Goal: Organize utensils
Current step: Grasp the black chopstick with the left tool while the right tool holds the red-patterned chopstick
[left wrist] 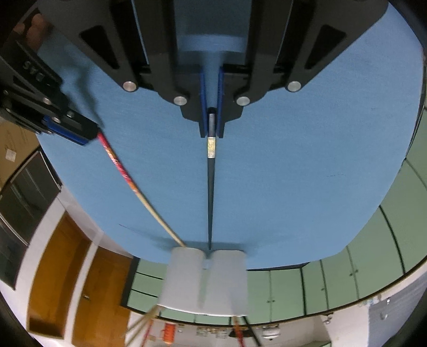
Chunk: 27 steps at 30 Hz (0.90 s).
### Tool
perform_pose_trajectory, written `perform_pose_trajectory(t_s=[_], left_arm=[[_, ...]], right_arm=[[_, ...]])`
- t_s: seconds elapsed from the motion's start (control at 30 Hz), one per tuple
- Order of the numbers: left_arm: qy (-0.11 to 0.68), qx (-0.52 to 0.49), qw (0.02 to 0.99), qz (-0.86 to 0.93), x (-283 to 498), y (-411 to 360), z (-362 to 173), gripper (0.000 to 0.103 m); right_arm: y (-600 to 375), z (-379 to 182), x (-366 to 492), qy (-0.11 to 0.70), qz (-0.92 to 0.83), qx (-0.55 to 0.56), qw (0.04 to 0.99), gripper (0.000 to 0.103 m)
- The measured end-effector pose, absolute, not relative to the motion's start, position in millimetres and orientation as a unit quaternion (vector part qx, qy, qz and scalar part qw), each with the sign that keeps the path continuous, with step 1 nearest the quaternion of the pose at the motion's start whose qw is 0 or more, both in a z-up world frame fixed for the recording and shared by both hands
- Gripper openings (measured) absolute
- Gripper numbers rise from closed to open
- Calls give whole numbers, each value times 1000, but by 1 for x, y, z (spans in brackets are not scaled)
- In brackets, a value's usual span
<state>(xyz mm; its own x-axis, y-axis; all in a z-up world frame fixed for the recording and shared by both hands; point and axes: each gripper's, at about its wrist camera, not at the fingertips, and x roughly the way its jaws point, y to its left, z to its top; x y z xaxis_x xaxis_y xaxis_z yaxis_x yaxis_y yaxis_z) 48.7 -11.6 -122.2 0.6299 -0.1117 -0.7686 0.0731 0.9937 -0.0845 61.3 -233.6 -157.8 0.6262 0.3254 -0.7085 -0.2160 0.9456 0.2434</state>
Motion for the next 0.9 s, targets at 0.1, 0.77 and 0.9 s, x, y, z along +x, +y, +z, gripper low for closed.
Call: perform_pose_trajectory(t_s=[0.1, 0.77, 0.9], left_arm=[[429, -23, 901, -55, 47, -9, -122, 7], [432, -9, 901, -44, 50, -12, -124, 21], [433, -10, 900, -45, 51, -16, -125, 6]], right_arm=[[-234, -158, 57, 407, 156, 57, 898, 27], [-214, -160, 71, 422, 138, 16, 896, 14], [-213, -159, 69, 420, 132, 9, 898, 6]])
